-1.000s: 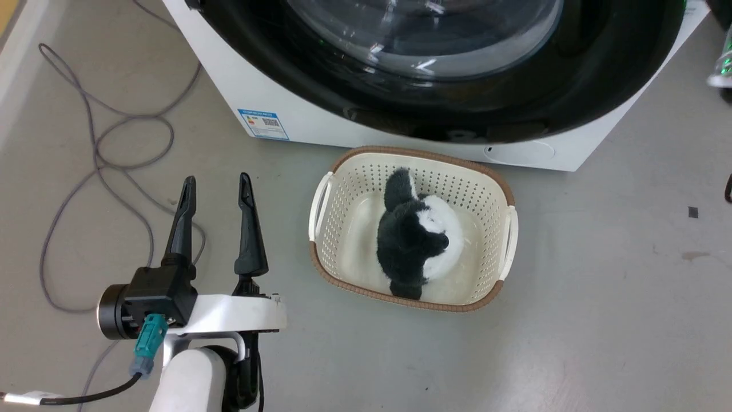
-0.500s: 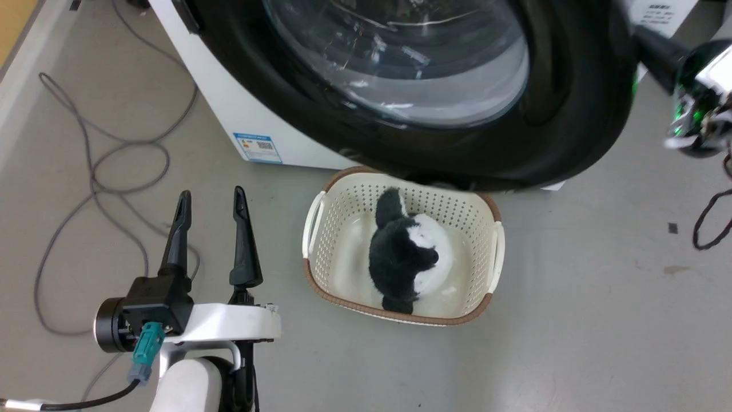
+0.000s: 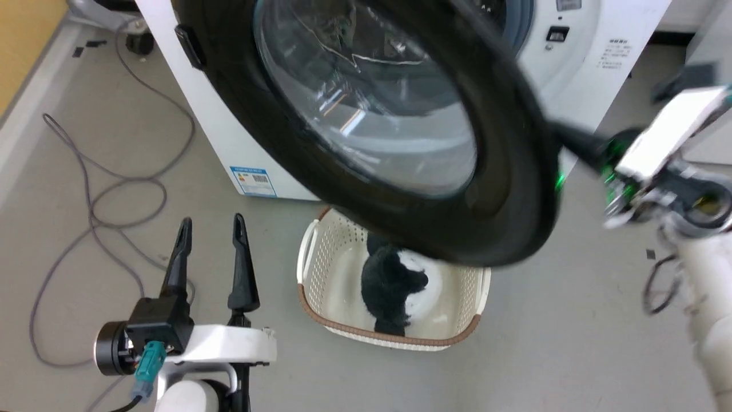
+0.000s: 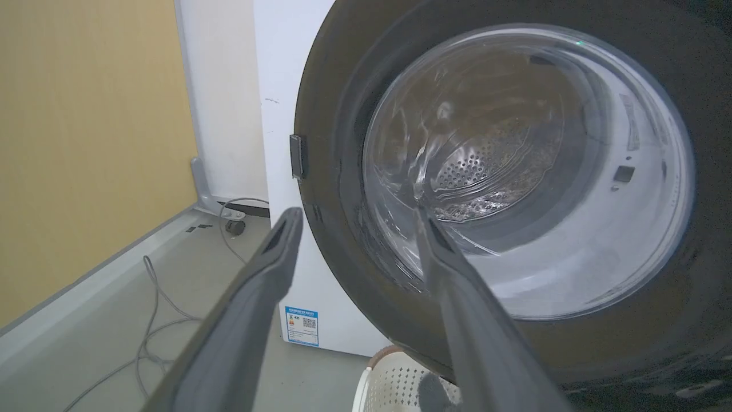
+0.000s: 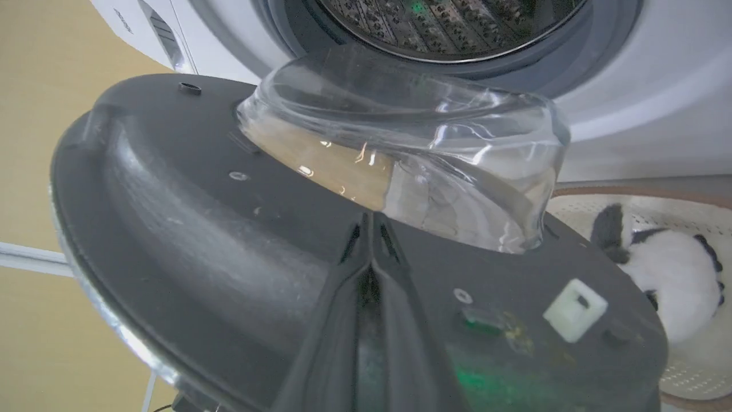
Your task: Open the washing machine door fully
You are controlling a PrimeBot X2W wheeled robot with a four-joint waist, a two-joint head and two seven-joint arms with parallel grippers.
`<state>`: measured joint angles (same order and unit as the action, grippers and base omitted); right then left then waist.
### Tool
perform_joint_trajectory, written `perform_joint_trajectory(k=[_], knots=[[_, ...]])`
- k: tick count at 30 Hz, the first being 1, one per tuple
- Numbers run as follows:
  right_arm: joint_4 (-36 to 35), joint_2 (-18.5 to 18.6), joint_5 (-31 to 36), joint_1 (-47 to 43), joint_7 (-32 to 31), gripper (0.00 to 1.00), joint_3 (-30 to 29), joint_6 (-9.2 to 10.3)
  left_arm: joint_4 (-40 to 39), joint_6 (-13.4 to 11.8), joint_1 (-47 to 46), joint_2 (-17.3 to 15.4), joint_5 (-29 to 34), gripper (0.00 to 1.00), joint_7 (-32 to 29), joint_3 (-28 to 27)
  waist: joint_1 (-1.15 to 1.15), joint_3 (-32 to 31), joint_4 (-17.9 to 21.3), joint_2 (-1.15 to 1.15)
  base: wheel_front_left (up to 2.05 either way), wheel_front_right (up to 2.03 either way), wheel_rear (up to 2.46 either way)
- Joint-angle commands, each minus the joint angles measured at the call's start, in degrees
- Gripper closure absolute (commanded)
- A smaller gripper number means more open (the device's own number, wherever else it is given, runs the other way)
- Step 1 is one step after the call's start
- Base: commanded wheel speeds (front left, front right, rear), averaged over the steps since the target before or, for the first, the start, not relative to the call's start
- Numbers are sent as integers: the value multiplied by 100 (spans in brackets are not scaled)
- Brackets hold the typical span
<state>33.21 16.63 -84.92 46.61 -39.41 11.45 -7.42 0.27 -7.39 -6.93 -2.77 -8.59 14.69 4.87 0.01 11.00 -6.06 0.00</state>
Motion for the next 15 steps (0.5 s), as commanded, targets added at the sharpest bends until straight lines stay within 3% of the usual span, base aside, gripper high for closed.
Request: perform_joint_trajectory(k=[1, 15], knots=[[-52, -145, -54, -293, -83, 100, 103, -7, 15, 21, 75, -10, 56, 0, 30, -16, -1, -83, -10, 0, 0, 0, 0], [-1081, -400, -387, -1481, -488, 100, 422, -7, 21, 63, 351, -10, 96, 0, 30, -81, -1, -408, -132, 0, 0, 0, 0]])
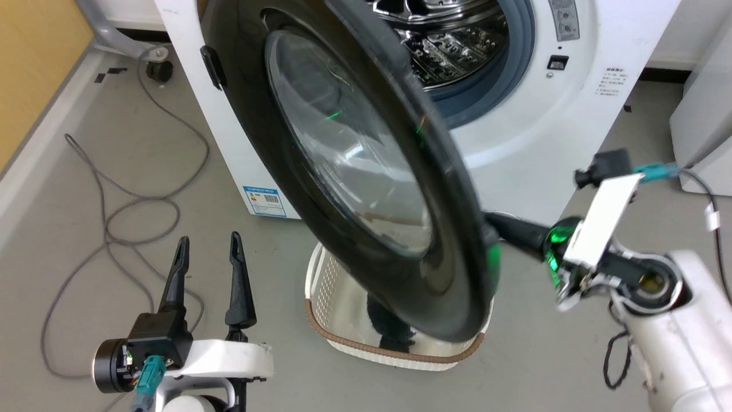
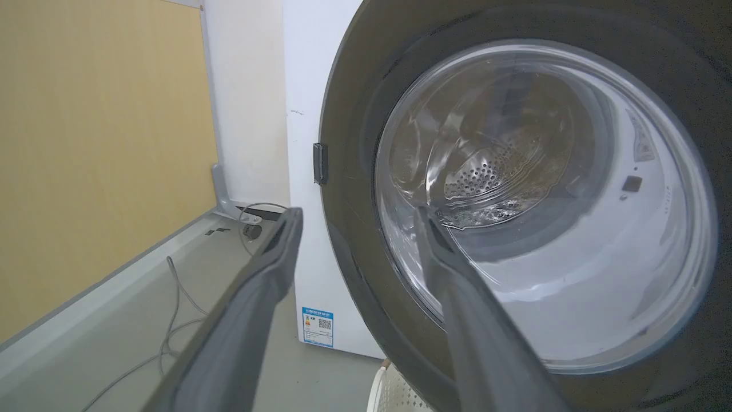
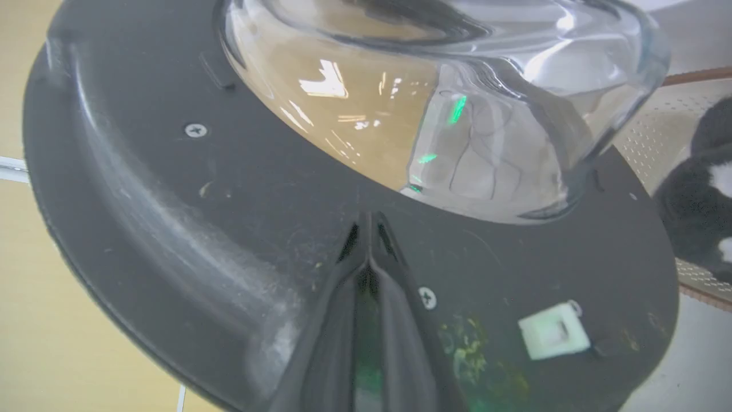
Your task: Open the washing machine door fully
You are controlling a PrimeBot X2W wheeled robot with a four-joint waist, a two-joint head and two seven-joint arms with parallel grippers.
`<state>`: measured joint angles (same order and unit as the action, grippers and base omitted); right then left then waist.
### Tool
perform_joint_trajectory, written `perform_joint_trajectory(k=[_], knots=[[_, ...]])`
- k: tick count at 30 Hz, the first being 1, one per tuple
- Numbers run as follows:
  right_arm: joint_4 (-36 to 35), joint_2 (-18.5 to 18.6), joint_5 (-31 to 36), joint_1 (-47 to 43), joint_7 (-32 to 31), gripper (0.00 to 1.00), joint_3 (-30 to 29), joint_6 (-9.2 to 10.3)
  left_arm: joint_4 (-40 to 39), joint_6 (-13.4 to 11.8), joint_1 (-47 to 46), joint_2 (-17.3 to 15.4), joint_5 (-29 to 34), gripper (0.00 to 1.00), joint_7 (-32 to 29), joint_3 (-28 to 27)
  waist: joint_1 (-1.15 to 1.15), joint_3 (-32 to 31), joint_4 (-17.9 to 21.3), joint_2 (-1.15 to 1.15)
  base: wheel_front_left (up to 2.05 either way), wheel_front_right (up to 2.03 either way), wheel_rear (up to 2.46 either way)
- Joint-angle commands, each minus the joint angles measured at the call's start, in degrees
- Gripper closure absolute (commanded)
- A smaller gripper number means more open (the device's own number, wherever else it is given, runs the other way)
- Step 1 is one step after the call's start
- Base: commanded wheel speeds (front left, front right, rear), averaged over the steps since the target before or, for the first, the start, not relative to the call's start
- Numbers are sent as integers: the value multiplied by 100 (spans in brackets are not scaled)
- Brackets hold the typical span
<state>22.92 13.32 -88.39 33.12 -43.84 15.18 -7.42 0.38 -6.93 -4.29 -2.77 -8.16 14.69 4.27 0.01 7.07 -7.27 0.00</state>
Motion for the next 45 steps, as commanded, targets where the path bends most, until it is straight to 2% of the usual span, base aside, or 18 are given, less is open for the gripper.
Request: perform_joint_trajectory(k=[1, 14, 24, 27, 34, 40, 45], knots=[[-126, -101, -63, -210, -65, 100, 77, -7, 15, 22, 99, -10, 57, 0, 30, -21, -1, -34, -22, 0, 0, 0, 0], [-821, -456, -160, -793, -251, 100, 456, -7, 69, 93, 135, -10, 95, 0, 30, -3, -1, -108, -232, 0, 0, 0, 0], [-1033, -683, -173, -1123, -241, 100, 686, -7, 119, 120, 153, -10, 116, 0, 30, -58, -1, -175, -334, 0, 0, 0, 0], [-1048, -681, -98, -1252, -71, 100, 646, -7, 137, 115, 211, -10, 123, 0, 30, -96, -1, -249, -295, 0, 0, 0, 0], [-1613, -449, 708, -1516, 1313, 100, 362, -7, 183, 121, 343, -10, 137, 0, 30, -154, -1, -489, -141, 0, 0, 0, 0], [-2149, -9, 1685, -1819, 3238, 100, 302, -7, 184, 153, 470, -10, 152, 0, 30, -239, -1, -664, 55, 0, 0, 0, 0], [-2021, 512, 2921, -1976, 5001, 100, 447, -7, 167, 164, 531, -10, 159, 0, 30, -298, -1, -728, 215, 0, 0, 0, 0]])
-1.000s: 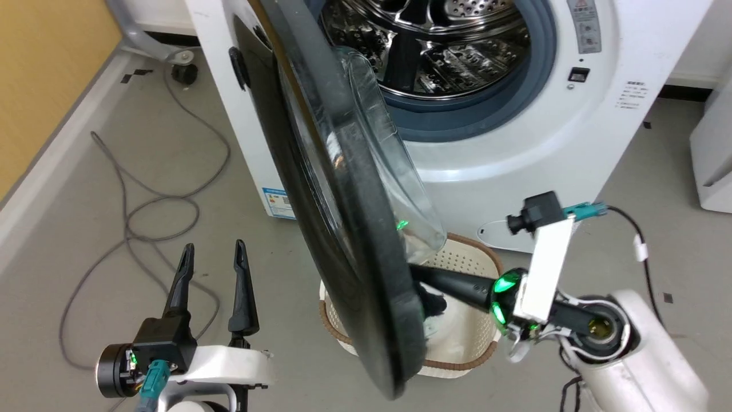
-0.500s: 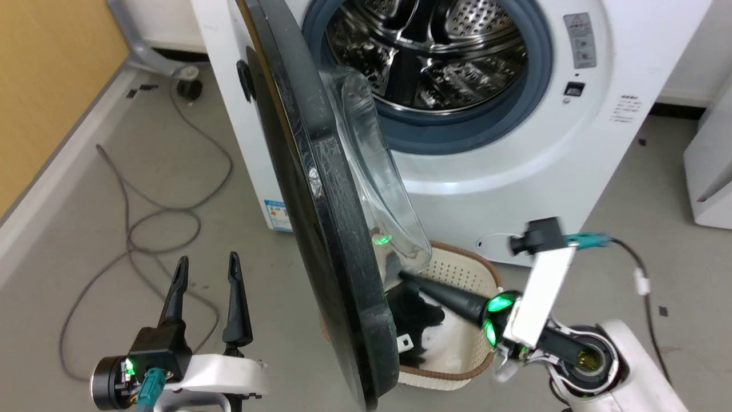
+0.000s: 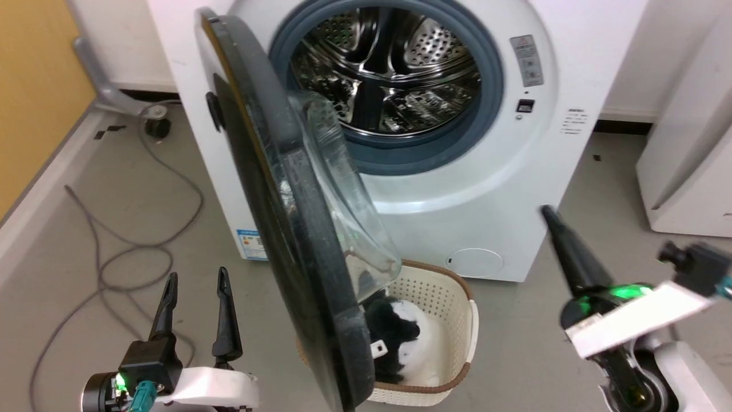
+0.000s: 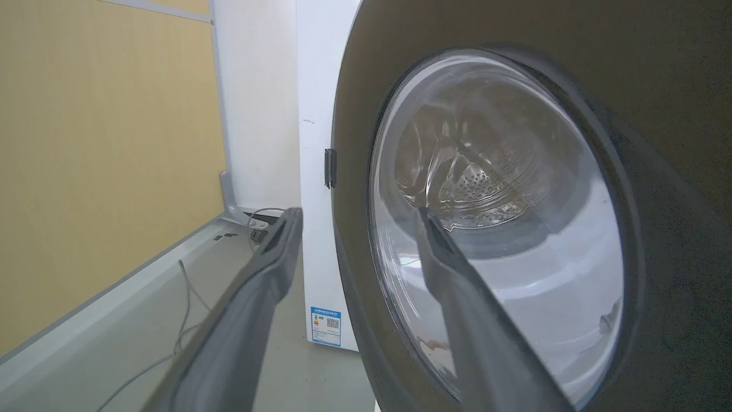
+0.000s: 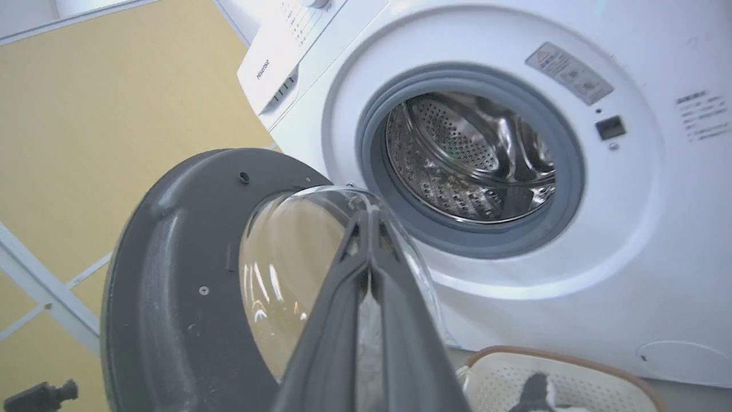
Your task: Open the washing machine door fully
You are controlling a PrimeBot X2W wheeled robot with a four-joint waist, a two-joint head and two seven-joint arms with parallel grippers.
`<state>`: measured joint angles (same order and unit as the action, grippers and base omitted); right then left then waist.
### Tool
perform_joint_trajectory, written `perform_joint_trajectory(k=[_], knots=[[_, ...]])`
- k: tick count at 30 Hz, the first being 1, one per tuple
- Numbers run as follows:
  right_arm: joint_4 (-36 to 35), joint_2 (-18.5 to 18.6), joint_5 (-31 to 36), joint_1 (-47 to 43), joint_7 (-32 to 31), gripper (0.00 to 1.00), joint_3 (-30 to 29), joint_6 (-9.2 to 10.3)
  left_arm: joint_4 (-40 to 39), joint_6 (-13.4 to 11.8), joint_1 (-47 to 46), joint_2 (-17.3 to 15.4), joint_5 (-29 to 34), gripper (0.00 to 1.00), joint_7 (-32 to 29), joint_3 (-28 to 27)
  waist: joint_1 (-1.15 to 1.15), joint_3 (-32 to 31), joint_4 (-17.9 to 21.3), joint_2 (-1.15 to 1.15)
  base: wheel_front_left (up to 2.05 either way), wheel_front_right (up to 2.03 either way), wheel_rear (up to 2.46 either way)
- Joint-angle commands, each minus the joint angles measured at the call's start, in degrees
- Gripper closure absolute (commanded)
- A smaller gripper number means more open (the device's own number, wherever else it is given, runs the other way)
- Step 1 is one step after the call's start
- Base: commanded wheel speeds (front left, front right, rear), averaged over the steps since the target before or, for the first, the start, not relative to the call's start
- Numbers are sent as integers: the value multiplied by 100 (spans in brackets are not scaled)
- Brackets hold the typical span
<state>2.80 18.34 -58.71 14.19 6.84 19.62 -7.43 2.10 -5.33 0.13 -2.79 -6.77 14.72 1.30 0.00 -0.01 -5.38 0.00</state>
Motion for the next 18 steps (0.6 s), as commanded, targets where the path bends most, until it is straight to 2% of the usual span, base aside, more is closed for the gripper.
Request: perform_joint_trajectory(k=[1, 4, 7, 11, 14, 15, 16, 17, 18], knots=[[81, 87, 214, -102, 244, 100, 30, -6, -9, 8, 103, -9, 23, 0, 28, -10, 0, -33, 59, 0, 0, 0, 0], [532, 213, 1222, -152, 725, 100, -242, -6, -21, 3, 157, -9, 29, 0, 28, -32, 0, -77, 156, 0, 0, 0, 0], [741, 31, 2406, -221, 807, 100, -867, -6, -29, 1, 198, -9, 31, 0, 28, -50, 0, -112, 232, 0, 0, 0, 0], [513, -410, 3777, -548, 813, 100, -1517, -6, -37, -3, 232, -9, 31, 0, 28, -48, 0, -156, 291, 0, 0, 0, 0], [380, -799, 4212, -864, 814, 100, -1818, -6, -33, -7, 253, -9, 28, 0, 28, -34, 0, -189, 307, 0, 0, 0, 0], [339, -861, 4347, -967, 814, 96, -1858, -6, -34, -10, 261, -9, 27, 0, 28, -30, 0, -198, 312, 0, 0, 0, 0], [320, -916, 4478, -1081, 814, 54, -1870, -6, -35, -12, 271, -9, 25, 0, 28, -25, 0, -208, 315, 0, 0, 0, 0], [328, -983, 4556, -1190, 815, 5, -1869, -6, -35, -13, 280, -9, 23, 0, 28, -19, 0, -216, 316, 0, 0, 0, 0], [315, -1048, 4624, -1277, 815, 0, -1904, -6, -35, -13, 288, -9, 20, 0, 28, -13, 0, -221, 317, 0, 0, 0, 0]])
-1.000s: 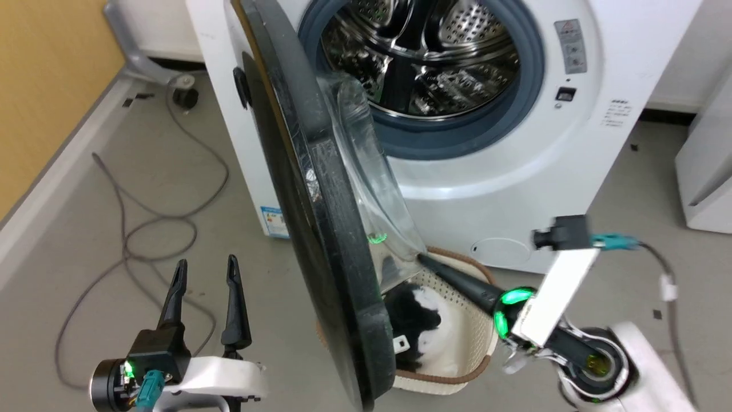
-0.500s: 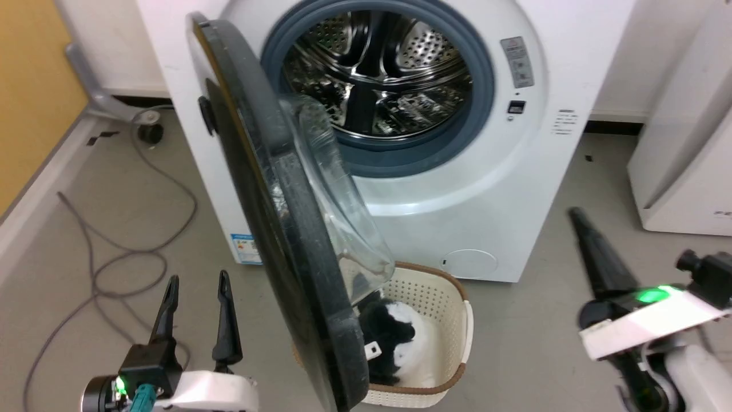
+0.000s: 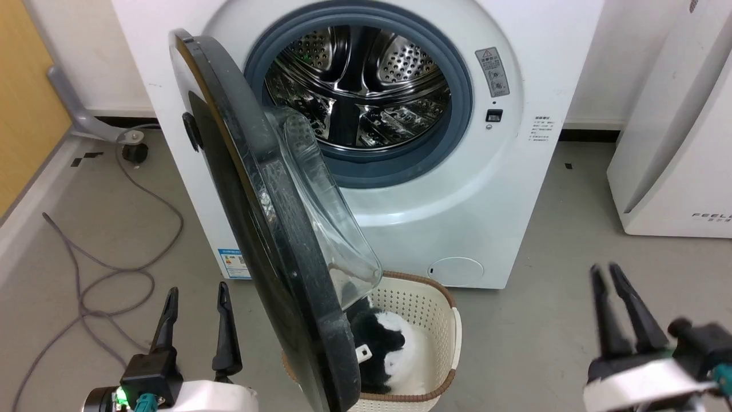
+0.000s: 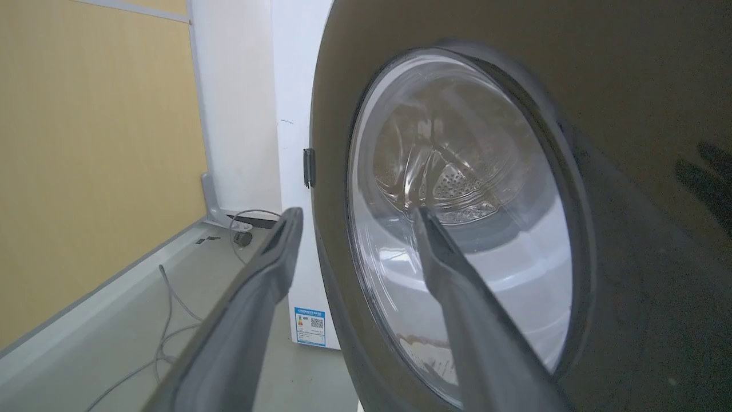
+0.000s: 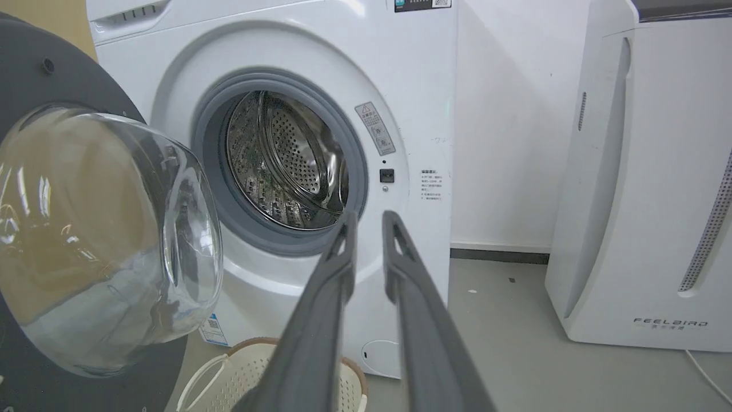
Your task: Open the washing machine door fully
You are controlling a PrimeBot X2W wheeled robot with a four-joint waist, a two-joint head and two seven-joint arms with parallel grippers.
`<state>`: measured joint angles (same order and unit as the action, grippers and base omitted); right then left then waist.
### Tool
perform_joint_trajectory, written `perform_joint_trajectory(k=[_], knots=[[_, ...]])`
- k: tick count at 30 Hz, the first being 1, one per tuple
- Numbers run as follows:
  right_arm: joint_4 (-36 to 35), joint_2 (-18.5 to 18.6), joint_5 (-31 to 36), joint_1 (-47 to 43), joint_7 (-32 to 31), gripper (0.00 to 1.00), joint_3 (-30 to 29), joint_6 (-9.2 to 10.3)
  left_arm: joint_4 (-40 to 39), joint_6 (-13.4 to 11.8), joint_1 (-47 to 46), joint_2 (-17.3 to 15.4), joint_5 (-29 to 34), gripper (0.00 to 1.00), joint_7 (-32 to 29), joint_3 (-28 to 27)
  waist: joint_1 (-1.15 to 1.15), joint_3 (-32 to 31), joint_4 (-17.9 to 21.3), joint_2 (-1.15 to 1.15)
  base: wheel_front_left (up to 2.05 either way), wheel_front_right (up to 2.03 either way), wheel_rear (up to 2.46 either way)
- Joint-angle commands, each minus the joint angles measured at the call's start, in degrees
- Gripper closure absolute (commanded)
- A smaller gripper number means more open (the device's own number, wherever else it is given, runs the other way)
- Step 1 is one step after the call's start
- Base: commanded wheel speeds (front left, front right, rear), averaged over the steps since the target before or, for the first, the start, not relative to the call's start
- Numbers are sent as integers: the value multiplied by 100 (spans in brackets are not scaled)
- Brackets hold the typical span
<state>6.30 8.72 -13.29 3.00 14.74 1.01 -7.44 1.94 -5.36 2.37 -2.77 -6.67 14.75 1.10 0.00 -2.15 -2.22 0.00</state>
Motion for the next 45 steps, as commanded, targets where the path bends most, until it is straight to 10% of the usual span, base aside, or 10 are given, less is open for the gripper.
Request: perform_joint_trajectory(k=[1, 16, 17, 18, 31, 45], knots=[[-52, -146, 149, -237, 25, 0, -95, -5, -18, -9, 71, -10, 9, 0, 25, 13, 0, -11, -2, 0, 0, 0, 0], [-208, -543, 1137, -810, 26, 0, -429, -5, 75, -23, 54, -10, -25, 0, 25, -24, 0, -47, -80, 0, 0, 0, 0], [-218, -552, 1155, -811, 26, 0, -441, -5, 87, -10, 42, -10, -29, 76, 25, -30, 0, -52, -89, 0, 0, 0, 0], [-232, -558, 1195, -811, 26, 0, -448, -5, 91, 12, 24, -10, -36, 100, 25, -37, 0, -56, -99, 0, 0, 0, 0], [-420, -582, 1327, -835, 26, 0, -558, -5, -735, 78, -446, -10, 202, 100, 25, -350, 0, -42, -199, 0, 0, 0, 0], [-443, -583, 1298, -802, 26, 0, -527, -5, -2086, 324, -720, -10, 496, 100, 25, 645, 0, -1, -165, 0, 0, 0, 0]])
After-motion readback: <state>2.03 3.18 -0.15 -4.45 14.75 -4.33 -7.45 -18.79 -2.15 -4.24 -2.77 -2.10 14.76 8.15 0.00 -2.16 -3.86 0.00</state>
